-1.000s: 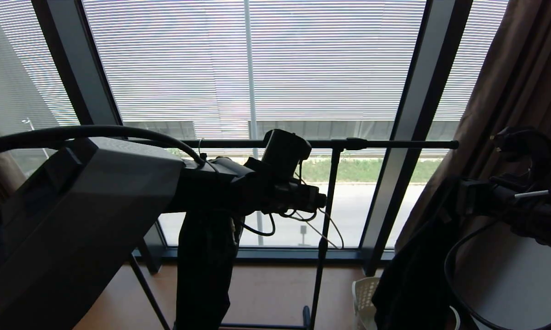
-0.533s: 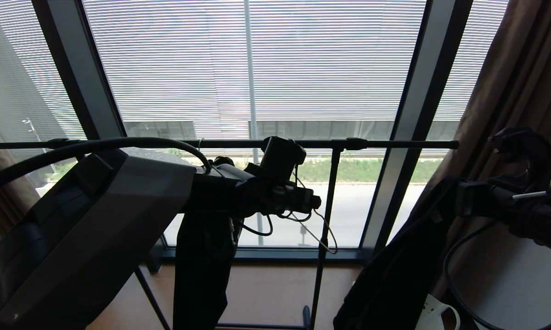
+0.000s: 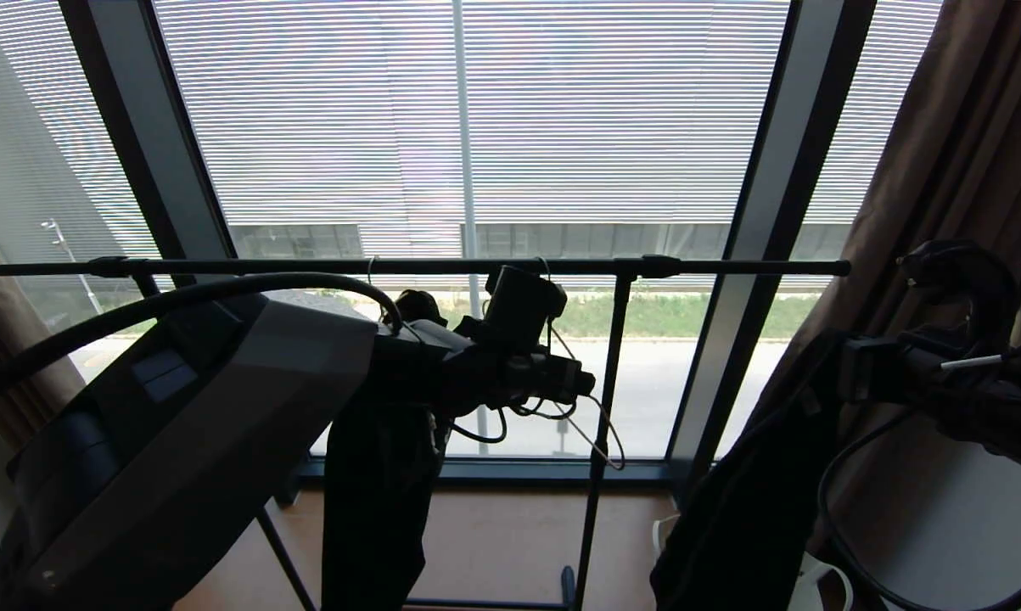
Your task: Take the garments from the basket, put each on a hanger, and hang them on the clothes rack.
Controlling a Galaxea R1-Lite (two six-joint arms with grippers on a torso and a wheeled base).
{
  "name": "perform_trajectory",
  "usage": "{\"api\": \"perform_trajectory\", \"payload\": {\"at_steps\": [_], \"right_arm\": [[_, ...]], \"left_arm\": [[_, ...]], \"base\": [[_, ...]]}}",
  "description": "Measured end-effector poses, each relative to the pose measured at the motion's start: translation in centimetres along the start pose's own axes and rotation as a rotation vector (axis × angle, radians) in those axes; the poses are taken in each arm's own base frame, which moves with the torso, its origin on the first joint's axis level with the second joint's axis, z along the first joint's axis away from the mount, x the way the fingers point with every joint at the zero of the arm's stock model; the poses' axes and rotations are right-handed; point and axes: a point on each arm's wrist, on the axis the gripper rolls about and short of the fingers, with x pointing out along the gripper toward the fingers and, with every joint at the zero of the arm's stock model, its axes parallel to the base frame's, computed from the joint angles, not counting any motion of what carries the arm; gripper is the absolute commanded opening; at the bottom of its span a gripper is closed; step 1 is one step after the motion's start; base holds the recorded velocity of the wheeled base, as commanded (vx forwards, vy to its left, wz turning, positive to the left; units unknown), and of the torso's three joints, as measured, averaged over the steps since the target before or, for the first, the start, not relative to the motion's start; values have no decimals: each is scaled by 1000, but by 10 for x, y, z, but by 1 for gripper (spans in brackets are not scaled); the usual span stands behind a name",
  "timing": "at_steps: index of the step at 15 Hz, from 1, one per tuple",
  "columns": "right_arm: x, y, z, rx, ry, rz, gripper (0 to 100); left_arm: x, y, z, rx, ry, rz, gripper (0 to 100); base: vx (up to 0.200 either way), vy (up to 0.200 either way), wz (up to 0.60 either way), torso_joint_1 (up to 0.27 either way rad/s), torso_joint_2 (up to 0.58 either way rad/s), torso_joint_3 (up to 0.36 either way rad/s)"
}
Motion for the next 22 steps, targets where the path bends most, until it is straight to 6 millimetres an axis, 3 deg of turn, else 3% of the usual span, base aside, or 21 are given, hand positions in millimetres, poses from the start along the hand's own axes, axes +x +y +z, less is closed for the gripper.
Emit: {"api": "perform_trajectory", "payload": {"at_steps": [7,11,17,22], "right_arm": [[1,4,-1,-5,5,12,0],[3,6,-3,-9,14,18,0],[3,8,-4,-11,19,21,0],[3,8,-4,-12,19,22,0]], "left_arm": [[17,2,-14,15,3,20,100],[15,16,-22,7,34,96,100],[9,16,-17,7,22,95,100],[16,15,-14,8,7,92,100]], "base": [[0,0,0,0,0,0],[0,0,0,0,0,0],[0,0,0,0,0,0],[0,0,0,0,0,0]]}}
